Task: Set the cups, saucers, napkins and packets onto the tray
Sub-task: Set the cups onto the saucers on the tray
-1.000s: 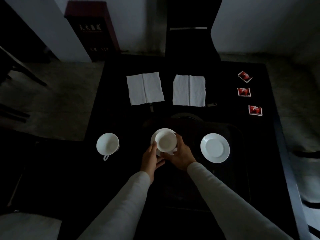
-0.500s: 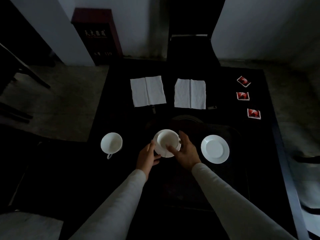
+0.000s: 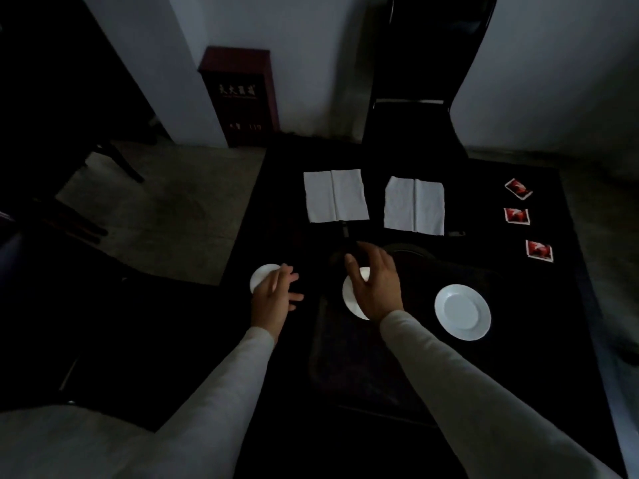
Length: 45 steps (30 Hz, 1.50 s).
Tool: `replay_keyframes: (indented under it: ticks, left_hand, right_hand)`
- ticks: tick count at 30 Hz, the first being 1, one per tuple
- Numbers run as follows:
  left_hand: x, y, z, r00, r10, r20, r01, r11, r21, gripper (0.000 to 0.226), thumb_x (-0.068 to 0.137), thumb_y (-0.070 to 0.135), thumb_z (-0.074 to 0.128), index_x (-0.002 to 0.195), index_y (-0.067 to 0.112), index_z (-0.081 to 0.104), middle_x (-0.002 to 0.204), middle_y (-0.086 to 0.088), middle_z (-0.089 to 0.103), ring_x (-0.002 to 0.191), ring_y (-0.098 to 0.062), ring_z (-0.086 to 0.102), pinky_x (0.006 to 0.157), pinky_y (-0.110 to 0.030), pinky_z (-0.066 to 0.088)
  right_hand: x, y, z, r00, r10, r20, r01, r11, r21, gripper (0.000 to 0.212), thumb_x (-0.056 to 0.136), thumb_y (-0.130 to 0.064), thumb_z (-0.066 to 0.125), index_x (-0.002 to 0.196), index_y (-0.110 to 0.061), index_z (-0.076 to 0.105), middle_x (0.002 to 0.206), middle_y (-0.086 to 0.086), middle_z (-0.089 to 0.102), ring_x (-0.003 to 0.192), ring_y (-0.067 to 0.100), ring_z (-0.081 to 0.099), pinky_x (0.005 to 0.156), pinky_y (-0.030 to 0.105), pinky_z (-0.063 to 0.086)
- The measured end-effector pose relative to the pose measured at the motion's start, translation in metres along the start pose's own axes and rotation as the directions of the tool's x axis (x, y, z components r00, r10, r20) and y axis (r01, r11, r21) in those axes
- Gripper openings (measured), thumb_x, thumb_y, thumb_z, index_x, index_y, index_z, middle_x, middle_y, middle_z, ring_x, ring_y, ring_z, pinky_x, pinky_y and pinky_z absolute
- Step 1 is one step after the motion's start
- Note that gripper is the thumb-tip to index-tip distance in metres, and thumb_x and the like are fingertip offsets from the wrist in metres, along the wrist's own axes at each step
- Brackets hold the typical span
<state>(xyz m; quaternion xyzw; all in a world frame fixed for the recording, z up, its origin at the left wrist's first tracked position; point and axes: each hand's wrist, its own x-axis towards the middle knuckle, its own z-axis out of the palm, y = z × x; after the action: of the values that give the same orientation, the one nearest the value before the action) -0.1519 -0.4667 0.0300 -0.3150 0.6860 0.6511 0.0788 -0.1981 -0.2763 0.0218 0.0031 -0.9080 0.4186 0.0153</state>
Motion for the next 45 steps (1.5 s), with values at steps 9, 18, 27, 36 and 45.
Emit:
replay_keyframes:
  ticks: [9, 18, 27, 36, 45]
  left_hand:
    - [0.033, -0.012, -0.068, 0.984, -0.064, -0.165, 0.045, 0.992, -0.118, 0.025, 0.099, 0.041, 0.054, 0.085, 0.03, 0.072, 0.098, 0.005, 0.074, 0.09, -0.014, 0.068, 0.071, -0.032, 0.051]
    - [0.064, -0.049, -0.08, 0.983, -0.152, -0.106, 0.153, 0.988, 0.008, 0.036, 0.102, 0.035, 0.049, 0.132, 0.018, 0.062, 0.134, -0.009, 0.063, 0.12, -0.031, 0.06, 0.107, -0.049, 0.046]
    - [0.08, -0.059, -0.075, 0.973, -0.219, 0.067, 0.215, 0.974, 0.066, 0.017, 0.104, 0.041, 0.042, 0.11, 0.033, 0.056, 0.105, 0.0, 0.066, 0.071, -0.018, 0.068, 0.061, -0.029, 0.053]
    - [0.084, -0.061, -0.073, 0.967, -0.241, 0.08, 0.237, 0.97, 0.052, 0.018, 0.104, 0.043, 0.042, 0.115, 0.034, 0.054, 0.098, -0.003, 0.069, 0.074, -0.02, 0.069, 0.06, -0.031, 0.057]
    - [0.078, -0.054, -0.07, 0.956, -0.267, 0.12, 0.27, 0.963, -0.013, 0.017, 0.102, 0.049, 0.043, 0.107, 0.039, 0.057, 0.104, -0.002, 0.067, 0.09, -0.024, 0.071, 0.068, -0.036, 0.06]
  right_hand:
    - [-0.014, -0.041, 0.063, 0.979, -0.048, 0.2, 0.04, 0.998, 0.043, 0.062, 0.088, -0.037, 0.076, 0.14, -0.015, 0.052, 0.137, 0.01, 0.057, 0.111, 0.022, 0.066, 0.091, 0.033, 0.055]
    - [-0.026, -0.043, 0.116, 0.942, 0.05, 0.333, -0.051, 0.999, -0.005, 0.101, 0.076, -0.047, 0.083, 0.156, -0.021, 0.028, 0.157, 0.005, 0.037, 0.135, 0.025, 0.05, 0.107, 0.043, 0.048]
    - [-0.025, -0.038, 0.144, 0.888, 0.227, 0.399, -0.223, 0.973, -0.058, 0.12, 0.074, -0.049, 0.084, 0.161, -0.019, 0.007, 0.164, 0.006, 0.023, 0.146, 0.028, 0.036, 0.112, 0.041, 0.038]
    - [-0.026, -0.036, 0.155, 0.852, 0.288, 0.436, -0.337, 0.941, 0.036, 0.112, 0.069, -0.051, 0.086, 0.157, -0.018, 0.025, 0.154, 0.006, 0.042, 0.14, 0.024, 0.044, 0.113, 0.044, 0.041]
    - [-0.025, -0.035, 0.155, 0.846, 0.287, 0.45, -0.374, 0.92, 0.116, 0.092, 0.07, -0.043, 0.088, 0.146, -0.028, 0.038, 0.132, -0.005, 0.06, 0.117, 0.013, 0.058, 0.093, 0.027, 0.046]
